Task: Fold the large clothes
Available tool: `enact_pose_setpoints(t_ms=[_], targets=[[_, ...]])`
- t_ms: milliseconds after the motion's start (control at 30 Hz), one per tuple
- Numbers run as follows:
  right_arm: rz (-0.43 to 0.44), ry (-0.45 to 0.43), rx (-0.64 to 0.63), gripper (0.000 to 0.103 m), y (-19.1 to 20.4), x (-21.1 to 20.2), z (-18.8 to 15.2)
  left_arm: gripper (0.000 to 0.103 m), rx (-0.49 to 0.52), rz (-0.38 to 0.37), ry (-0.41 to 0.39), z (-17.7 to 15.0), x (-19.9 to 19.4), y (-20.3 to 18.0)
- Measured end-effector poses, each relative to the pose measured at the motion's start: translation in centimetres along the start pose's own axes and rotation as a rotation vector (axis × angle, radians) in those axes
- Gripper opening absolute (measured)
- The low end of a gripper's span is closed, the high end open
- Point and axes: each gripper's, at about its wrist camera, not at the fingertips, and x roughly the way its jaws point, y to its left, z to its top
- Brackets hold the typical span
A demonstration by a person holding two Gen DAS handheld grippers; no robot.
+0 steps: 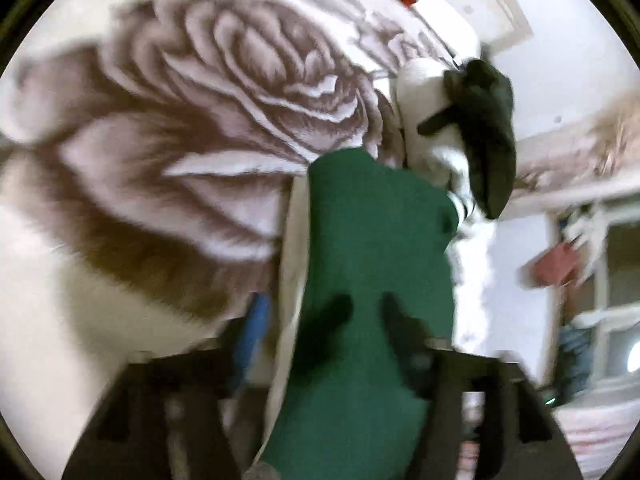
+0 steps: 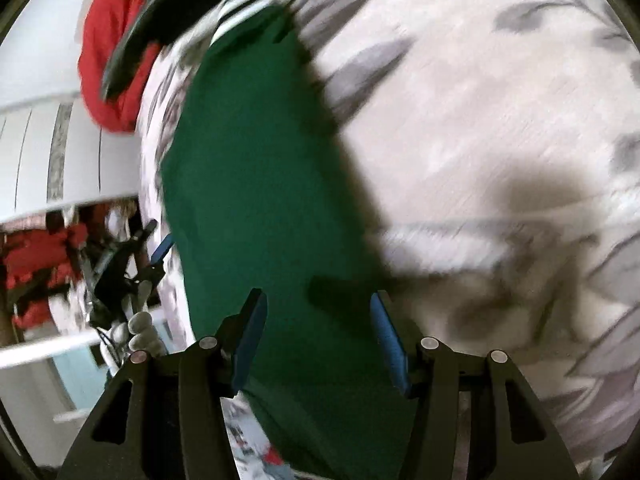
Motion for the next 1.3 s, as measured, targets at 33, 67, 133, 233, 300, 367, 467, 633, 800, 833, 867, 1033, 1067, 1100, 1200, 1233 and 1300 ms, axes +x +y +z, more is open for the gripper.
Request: enact_pose_setpoints(t_ms=[33, 67, 133, 233, 300, 367, 467, 633, 800, 833, 867, 1033, 1067, 1100, 1200, 1233, 1300], targets=[[-0.012, 0.018, -0.021, 0.056, 0.4, 0.5, -0.3, 0.080, 0.055, 0.042, -0.033, -1.5, -0.9, -0.8], [-0.037, 0.043, -0.046, 0.056, 0.6, 1.3, -0.6, 0.091, 0.090, 0.065, -0.040, -2.5, -1.2, -1.2], [-0.170, 0.053, -0.121, 0.056, 1.2, 3.1, -0.9, 0.094, 0.191, 0.144, 0.028, -5.8, 0.1, -1.8], [-0.338, 0.079, -0.229, 0.058, 2.0, 6.9, -0.5, 0.094, 0.210, 0.252, 0.144, -9.3, 3.5, -0.2], [-0.337, 0.085, -0.198, 0.058, 2.3, 7.1, -0.1, 0.094, 0.133, 0.228, 0.131, -10.5, 3.1, 1.0], [-0.298, 0.071, -0.201, 0.058, 2.6, 5.1, -0.7, 0.094, 0.061, 0.189, 0.101, -11.2, 0.4, 1.2], [-0.182, 0.055, -0.172, 0.059, 1.7, 0.8, -3.5, 0.094, 0.055, 0.193, 0.041, -14.0, -4.6, 0.4], [-0.088, 0.170, -0.093, 0.063, -3.3, -1.6, -12.2, 0.094, 0.039, 0.258, 0.093, -22.1, -7.7, 1.3], [-0.056, 0.283, 0.021, 0.063, -9.4, 2.5, -19.9, 0.094, -0.079, 0.204, 0.267, -30.9, -4.6, 5.1], [-0.037, 0.292, 0.042, 0.063, -10.2, 3.3, -20.7, 0.090, -0.089, 0.186, 0.272, -31.8, -4.1, 5.3], [0.007, 0.304, 0.077, 0.063, -11.2, 4.4, -21.6, 0.081, -0.090, 0.175, 0.259, -32.8, -4.0, 5.2], [0.024, 0.249, 0.086, 0.034, -12.6, 5.8, -23.7, 0.023, -0.090, 0.169, 0.131, -33.5, -6.0, 5.6], [0.024, 0.242, 0.072, 0.025, -12.4, 5.7, -24.2, 0.021, -0.109, 0.125, 0.106, -33.7, -7.3, 5.8], [0.020, 0.232, 0.039, 0.023, -11.7, 5.1, -25.0, 0.020, -0.106, 0.110, 0.096, -34.0, -7.9, 5.8], [0.008, 0.206, -0.028, 0.017, -9.6, 3.4, -26.4, 0.020, -0.065, 0.093, 0.093, -35.0, -9.4, 5.6], [-0.012, 0.203, -0.030, 0.017, -9.5, 3.5, -26.5, 0.020, -0.074, 0.094, 0.101, -35.2, -9.1, 6.3], [-0.049, 0.222, -0.009, 0.017, -10.9, 3.6, -25.9, 0.020, -0.104, 0.088, 0.122, -35.3, -7.8, 7.5]])
